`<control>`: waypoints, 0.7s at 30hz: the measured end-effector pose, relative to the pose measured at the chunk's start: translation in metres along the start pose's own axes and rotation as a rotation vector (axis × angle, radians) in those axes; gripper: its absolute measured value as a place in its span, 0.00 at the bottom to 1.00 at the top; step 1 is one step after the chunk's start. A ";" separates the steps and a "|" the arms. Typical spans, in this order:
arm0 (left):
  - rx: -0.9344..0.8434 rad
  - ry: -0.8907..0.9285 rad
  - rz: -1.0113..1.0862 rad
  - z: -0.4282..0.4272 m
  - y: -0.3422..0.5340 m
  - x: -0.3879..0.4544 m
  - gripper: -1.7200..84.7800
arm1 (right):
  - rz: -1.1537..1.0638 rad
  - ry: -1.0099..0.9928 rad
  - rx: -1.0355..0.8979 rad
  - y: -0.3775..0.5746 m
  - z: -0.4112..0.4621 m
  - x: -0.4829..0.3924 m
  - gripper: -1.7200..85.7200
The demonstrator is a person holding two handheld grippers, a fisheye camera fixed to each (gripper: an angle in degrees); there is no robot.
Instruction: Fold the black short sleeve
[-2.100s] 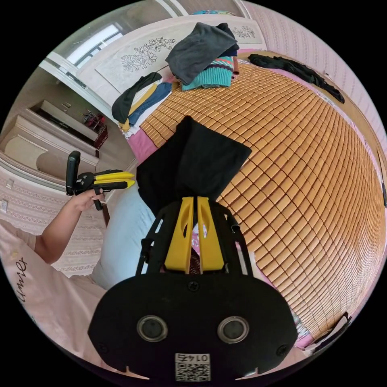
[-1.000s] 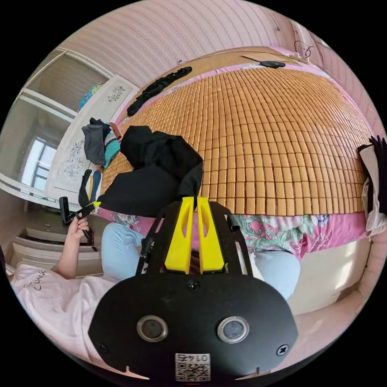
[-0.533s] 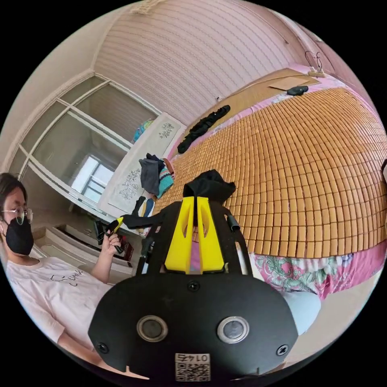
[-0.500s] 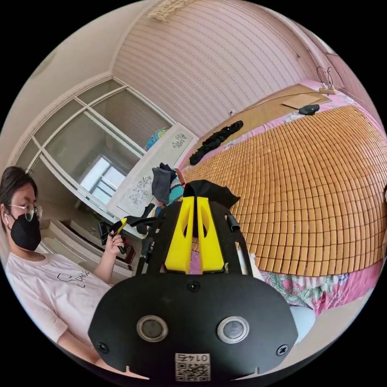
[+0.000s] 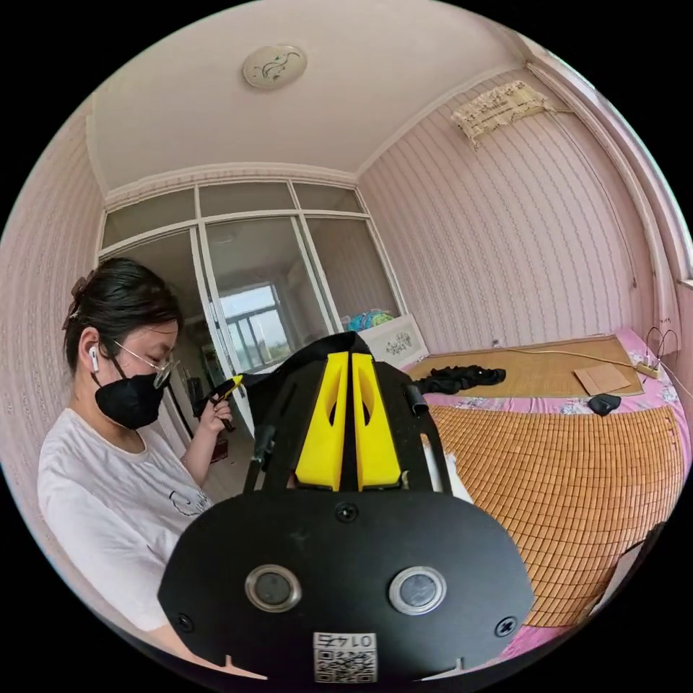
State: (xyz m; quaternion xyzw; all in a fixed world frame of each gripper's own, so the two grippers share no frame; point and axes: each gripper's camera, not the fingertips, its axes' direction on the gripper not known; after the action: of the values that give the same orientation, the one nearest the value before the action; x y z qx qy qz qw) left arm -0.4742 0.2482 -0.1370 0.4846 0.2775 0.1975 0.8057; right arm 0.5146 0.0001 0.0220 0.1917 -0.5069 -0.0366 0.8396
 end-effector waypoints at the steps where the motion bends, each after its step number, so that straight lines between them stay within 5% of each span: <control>1: -0.072 0.015 -0.072 0.036 0.003 -0.021 0.01 | 0.033 0.040 -0.054 0.000 0.011 0.013 0.02; 5: -0.246 -0.022 -0.191 0.163 -0.003 -0.069 0.01 | 0.238 0.169 -0.240 -0.011 0.072 0.104 0.02; 11: -0.005 0.032 -0.114 0.200 -0.096 -0.049 0.01 | 0.101 0.160 0.139 -0.120 0.033 0.101 0.02; 14: -0.057 -0.013 -0.009 0.210 -0.102 -0.038 0.01 | -0.042 0.169 0.188 -0.131 0.021 0.078 0.02; 21: -0.480 -0.035 -0.159 0.297 0.029 -0.097 0.01 | 0.178 0.268 -0.174 0.004 0.095 0.155 0.02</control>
State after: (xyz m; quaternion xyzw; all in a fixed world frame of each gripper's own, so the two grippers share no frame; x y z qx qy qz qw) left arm -0.3601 0.0052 0.0253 0.2596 0.2459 0.1853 0.9153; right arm 0.5072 -0.0627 0.1927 0.0759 -0.4005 0.0201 0.9129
